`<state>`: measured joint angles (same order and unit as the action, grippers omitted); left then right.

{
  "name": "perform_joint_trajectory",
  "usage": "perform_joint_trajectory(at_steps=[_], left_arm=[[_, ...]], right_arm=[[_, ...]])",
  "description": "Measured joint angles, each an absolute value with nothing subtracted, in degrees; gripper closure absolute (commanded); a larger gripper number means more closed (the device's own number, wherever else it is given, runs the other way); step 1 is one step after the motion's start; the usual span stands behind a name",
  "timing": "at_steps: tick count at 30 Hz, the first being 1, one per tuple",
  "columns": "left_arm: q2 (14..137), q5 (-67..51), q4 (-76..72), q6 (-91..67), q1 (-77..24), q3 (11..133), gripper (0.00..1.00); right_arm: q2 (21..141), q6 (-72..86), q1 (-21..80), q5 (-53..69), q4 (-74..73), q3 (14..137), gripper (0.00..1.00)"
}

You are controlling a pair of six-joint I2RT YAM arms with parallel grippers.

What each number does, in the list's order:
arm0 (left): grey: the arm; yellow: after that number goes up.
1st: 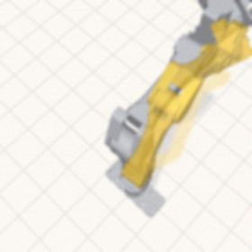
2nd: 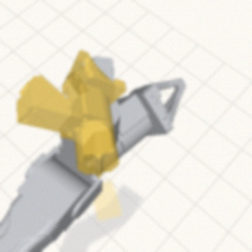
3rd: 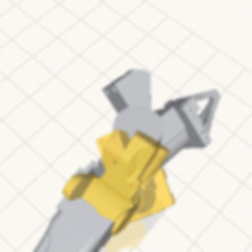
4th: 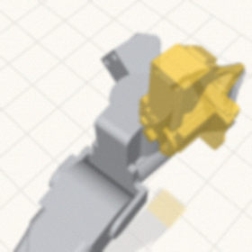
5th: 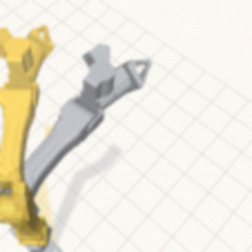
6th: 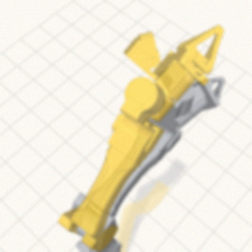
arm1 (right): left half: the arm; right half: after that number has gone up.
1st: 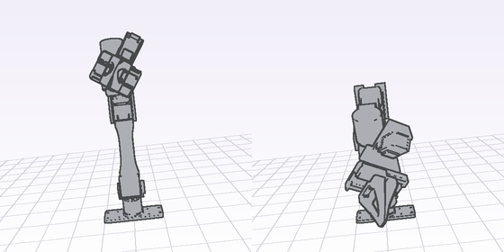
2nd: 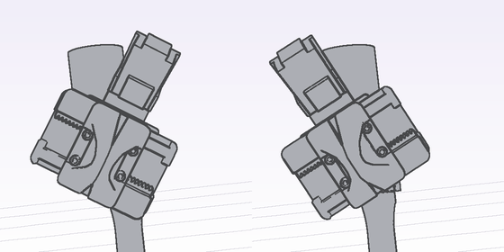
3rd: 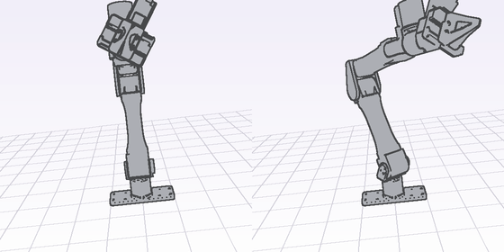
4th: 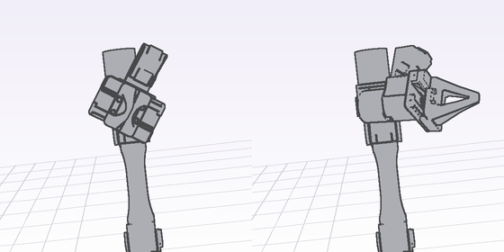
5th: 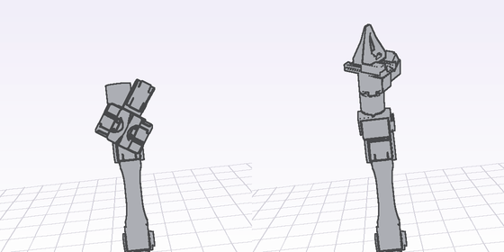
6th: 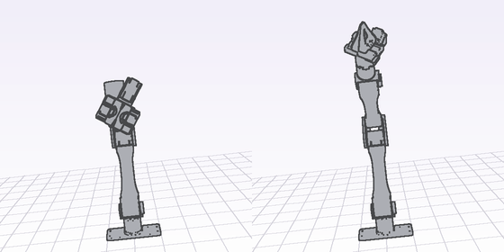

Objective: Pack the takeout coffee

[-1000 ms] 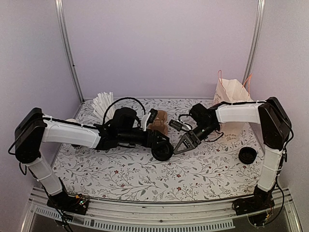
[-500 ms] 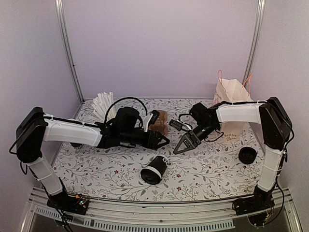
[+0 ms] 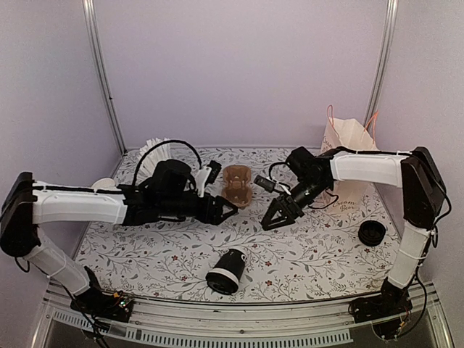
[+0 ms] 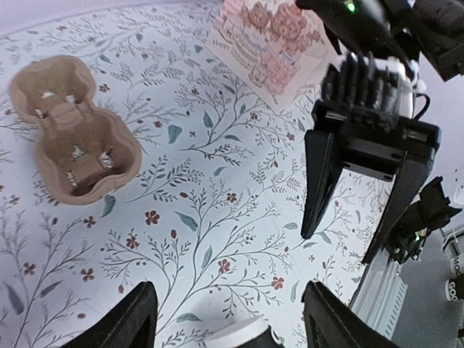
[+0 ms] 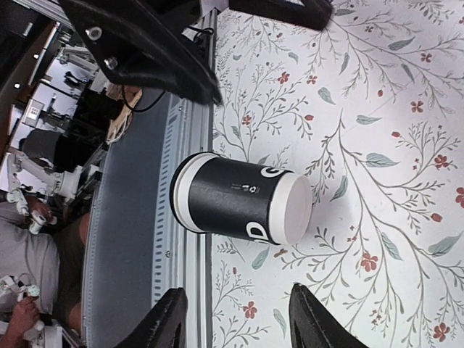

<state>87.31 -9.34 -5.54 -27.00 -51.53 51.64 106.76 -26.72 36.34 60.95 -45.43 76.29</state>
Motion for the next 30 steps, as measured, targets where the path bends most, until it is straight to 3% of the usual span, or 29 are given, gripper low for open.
perform_joint_trajectory(at_steps=[4, 12, 21, 30], left_arm=[[71.7, -3.6, -3.5, -27.4, -52.8, 43.3, 0.24], [49.1, 4.4, -2.2, -33.5, -62.9, 26.3, 0.22], [53.8, 8.8, -1.4, -38.0, -72.4, 22.4, 0.22], [61.2, 10.5, -10.7, -37.8, -76.6, 18.8, 0.21]], right_arm=[[100.9, -34.7, 41.9, 51.2, -45.7, 76.4, 0.3], [97.6, -48.3, 62.7, 29.5, -40.4, 74.2, 0.22], [98.3, -56.7, 64.3, 18.7, -37.2, 69.1, 0.19], [98.5, -59.2, 65.4, 14.5, -33.7, 66.8, 0.19]])
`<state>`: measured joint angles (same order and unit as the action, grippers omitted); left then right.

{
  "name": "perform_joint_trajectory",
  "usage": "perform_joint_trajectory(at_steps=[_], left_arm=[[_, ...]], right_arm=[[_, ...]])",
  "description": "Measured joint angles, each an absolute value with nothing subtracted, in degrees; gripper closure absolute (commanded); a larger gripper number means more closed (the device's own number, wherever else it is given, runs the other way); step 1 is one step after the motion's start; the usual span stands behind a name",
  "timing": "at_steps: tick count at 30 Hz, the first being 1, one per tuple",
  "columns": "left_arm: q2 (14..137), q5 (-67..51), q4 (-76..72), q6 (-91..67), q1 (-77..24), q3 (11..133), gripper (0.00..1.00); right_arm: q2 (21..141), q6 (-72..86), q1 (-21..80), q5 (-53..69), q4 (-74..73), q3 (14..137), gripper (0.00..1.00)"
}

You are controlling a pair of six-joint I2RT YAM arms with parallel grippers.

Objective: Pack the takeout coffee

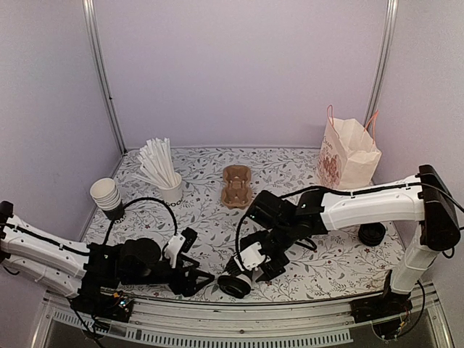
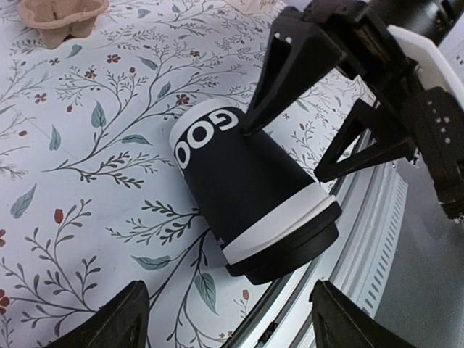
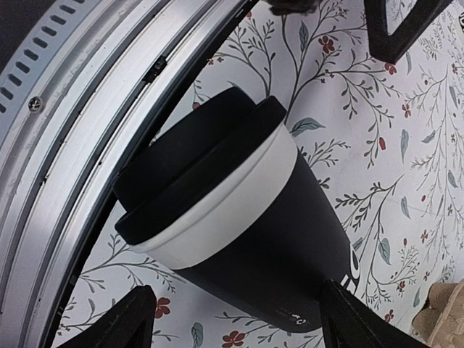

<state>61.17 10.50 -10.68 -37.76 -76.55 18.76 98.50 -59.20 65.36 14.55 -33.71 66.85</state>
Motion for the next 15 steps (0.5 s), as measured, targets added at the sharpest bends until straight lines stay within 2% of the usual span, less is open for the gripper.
perform_joint_trajectory(at_steps=[7, 15], left_arm=[[66.2, 11.7, -15.8, -33.5, -80.6, 18.8, 0.2], [72.8, 12.8, -20.4, -27.4, -80.9, 20.1, 0.22]], right_arm=[[99.9, -59.1, 65.4, 13.6, -30.2, 66.8, 0.22], [101.0, -57.9, 65.4, 13.4, -26.6, 66.8, 0.24]])
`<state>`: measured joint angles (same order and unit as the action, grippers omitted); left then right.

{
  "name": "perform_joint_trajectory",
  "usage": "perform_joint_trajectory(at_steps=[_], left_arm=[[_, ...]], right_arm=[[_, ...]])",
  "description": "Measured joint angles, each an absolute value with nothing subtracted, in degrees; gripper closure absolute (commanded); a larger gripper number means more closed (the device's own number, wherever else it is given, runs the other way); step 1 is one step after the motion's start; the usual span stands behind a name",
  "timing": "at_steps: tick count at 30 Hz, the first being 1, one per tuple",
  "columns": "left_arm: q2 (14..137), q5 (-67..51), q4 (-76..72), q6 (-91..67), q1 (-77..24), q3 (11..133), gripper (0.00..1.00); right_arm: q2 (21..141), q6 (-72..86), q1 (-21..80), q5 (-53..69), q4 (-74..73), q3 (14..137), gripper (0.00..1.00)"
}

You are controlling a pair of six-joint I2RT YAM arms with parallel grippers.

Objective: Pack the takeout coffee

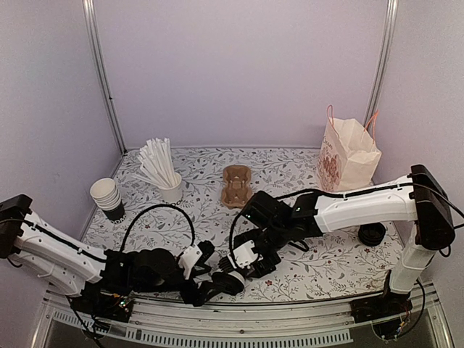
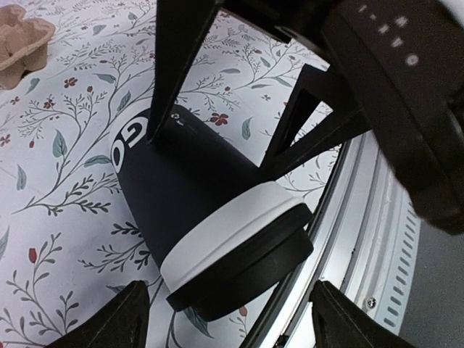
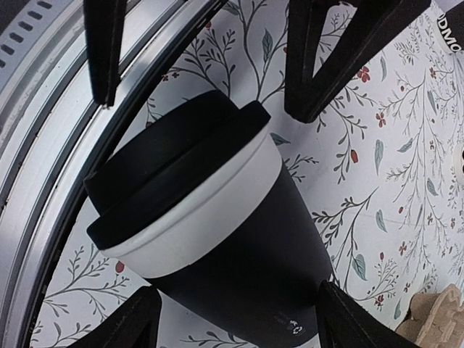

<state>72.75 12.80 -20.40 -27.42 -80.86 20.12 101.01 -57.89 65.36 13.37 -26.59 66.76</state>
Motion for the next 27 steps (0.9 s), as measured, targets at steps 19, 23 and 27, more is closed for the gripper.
perform_joint_trajectory(at_steps=[19, 23, 27], left_arm=[[76.8, 3.6, -22.9, -23.6, -72.0, 22.5, 0.28], [78.8, 1.4, -22.9, -22.8, -69.9, 24.2, 0.29], [79.9, -0.9, -22.9, -22.5, -68.2, 25.3, 0.29]], right_arm=[[99.9, -54.2, 62.0, 17.3, -18.4, 62.1, 0.28], [99.7, -53.8, 60.7, 18.8, -16.9, 60.9, 0.27], [99.7, -54.0, 60.7, 18.4, -16.4, 60.8, 0.26]])
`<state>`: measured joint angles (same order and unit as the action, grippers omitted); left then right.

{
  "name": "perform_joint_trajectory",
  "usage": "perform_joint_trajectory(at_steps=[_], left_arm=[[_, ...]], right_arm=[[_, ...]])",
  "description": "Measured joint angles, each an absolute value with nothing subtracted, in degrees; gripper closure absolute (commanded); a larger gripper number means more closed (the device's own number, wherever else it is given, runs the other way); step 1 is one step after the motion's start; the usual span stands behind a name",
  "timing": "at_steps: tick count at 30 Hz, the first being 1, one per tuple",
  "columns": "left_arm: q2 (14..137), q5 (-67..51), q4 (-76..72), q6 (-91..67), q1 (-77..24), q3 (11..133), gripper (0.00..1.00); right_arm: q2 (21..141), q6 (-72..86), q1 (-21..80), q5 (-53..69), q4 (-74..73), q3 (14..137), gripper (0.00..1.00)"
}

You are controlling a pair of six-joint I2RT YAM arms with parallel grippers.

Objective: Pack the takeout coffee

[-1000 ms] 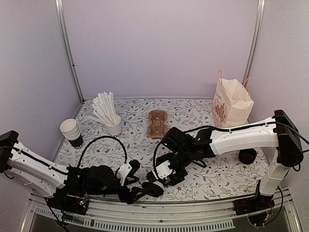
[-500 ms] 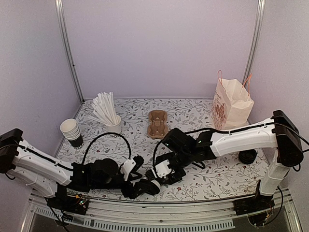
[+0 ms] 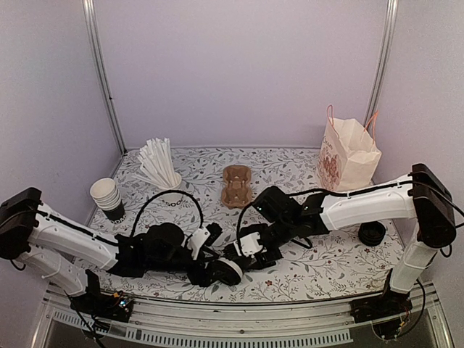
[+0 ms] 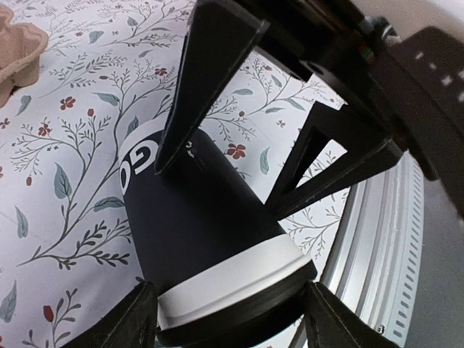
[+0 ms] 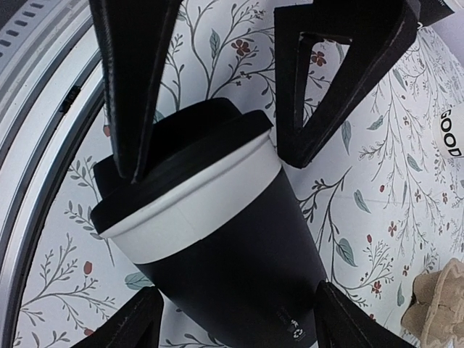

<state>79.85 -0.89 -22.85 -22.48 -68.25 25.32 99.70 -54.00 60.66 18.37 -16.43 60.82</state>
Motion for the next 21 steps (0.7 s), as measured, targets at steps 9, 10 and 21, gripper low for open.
perform_joint_trajectory(at_steps=[9, 10, 21], left_arm=[[78.8, -2.1, -22.8, -22.6, -66.2, 25.3, 0.27], [78.5, -2.2, -22.9, -22.7, -66.0, 25.3, 0.26], [72.6, -2.1, -21.1, -24.4, -64.8, 22.1, 0.24]], right_arm=[[99.8, -56.8, 62.8, 10.9, -21.1, 63.4, 0.21], [99.8, -57.2, 63.0, 10.2, -22.2, 64.1, 0.2], [105.4, -62.3, 64.0, 5.7, -27.5, 69.8, 0.18]])
